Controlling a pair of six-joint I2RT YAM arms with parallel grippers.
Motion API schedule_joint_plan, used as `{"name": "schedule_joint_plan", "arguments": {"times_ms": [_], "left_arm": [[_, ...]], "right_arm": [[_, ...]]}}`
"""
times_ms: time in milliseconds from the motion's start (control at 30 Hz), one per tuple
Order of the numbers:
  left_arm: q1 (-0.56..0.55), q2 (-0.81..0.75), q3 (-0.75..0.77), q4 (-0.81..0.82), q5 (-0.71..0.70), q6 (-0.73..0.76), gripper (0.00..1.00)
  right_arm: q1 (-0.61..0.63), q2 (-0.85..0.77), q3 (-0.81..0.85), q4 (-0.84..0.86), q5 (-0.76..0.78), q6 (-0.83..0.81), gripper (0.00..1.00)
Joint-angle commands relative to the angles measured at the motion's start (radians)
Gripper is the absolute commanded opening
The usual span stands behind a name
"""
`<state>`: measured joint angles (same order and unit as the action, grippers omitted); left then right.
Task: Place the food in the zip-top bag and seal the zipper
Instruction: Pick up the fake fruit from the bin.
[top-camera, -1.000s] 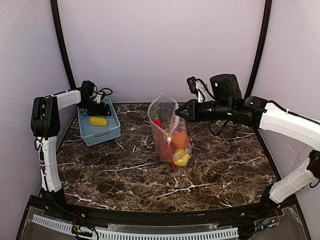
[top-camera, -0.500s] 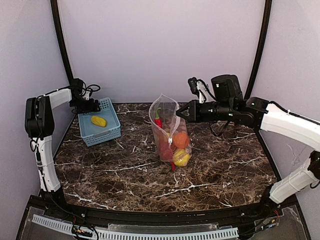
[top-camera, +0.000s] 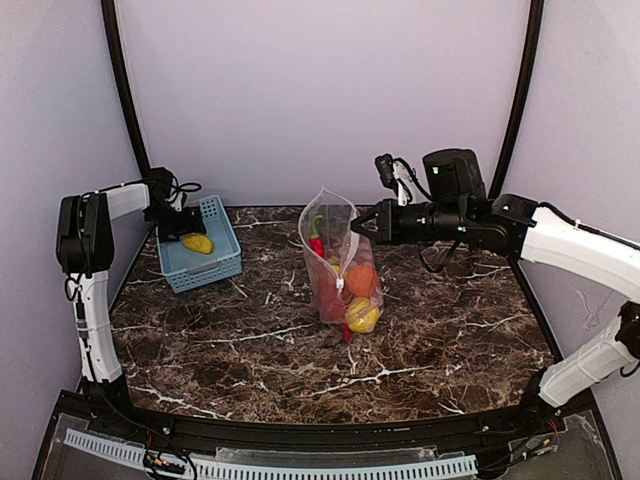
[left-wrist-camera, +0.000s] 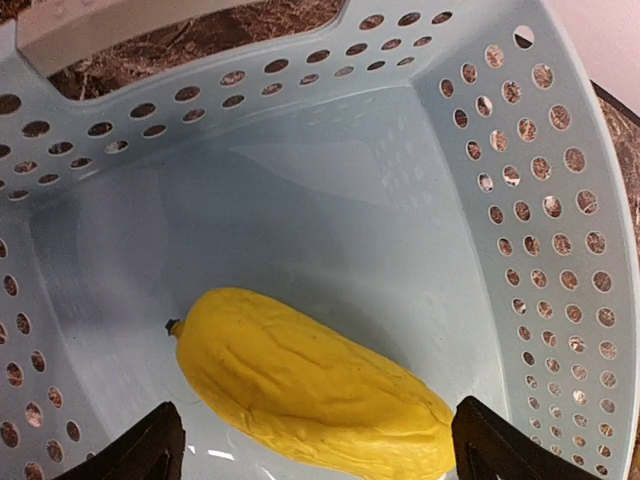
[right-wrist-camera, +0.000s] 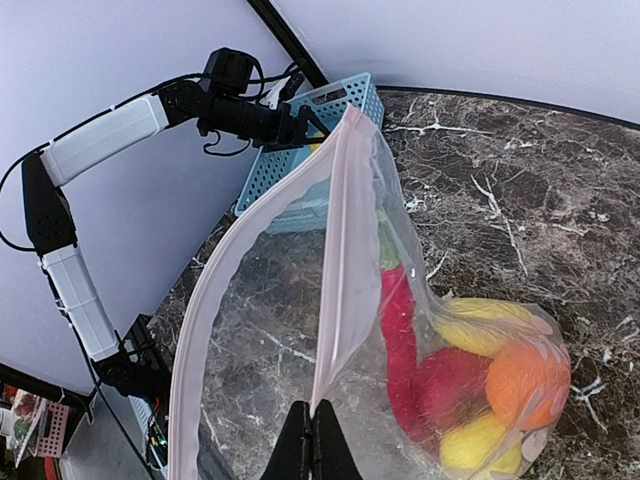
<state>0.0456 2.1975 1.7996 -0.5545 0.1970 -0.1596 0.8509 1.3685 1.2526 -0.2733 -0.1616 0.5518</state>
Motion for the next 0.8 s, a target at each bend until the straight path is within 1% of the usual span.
{"name": "schedule_joint_plan", "arguments": {"times_ms": [0, 133, 233, 333, 400, 533, 600, 733, 767], "left_arm": [[-0.005, 0.033, 0.004, -0.063, -0.008, -0.025, 0.94], [-0.012, 0.052, 0.012, -0.069, -0.001, -0.011, 0.95], [-0.026, 0.064, 0.017, -0.059, 0.034, 0.007, 0.95], [-0.053, 0.069, 0.031, -0.054, 0.057, 0.051, 0.95], [-0.074, 0.071, 0.041, -0.064, 0.031, 0.067, 0.95], [-0.079, 0.070, 0.053, -0.102, -0.039, 0.077, 0.93], [-0.079, 0.070, 0.059, -0.125, -0.066, 0.083, 0.90], [-0.079, 0.064, 0.067, -0.155, -0.081, 0.092, 0.80], [-0.079, 0.063, 0.067, -0.156, -0.084, 0.093, 0.75]], "right_arm": [[0.004, -0.002, 0.005, 0.043, -0.013, 0.002, 0.00], [0.004, 0.009, 0.013, 0.045, -0.018, 0.001, 0.00], [0.005, 0.019, 0.021, 0.045, -0.023, 0.000, 0.00], [0.006, 0.027, 0.026, 0.046, -0.025, 0.002, 0.00], [0.005, 0.030, 0.027, 0.045, -0.024, 0.002, 0.00], [0.005, 0.026, 0.022, 0.045, -0.022, 0.002, 0.00], [0.005, 0.022, 0.020, 0.045, -0.019, 0.004, 0.00], [0.005, 0.019, 0.015, 0.045, -0.015, 0.004, 0.00], [0.005, 0.018, 0.014, 0.045, -0.013, 0.006, 0.00]]}}
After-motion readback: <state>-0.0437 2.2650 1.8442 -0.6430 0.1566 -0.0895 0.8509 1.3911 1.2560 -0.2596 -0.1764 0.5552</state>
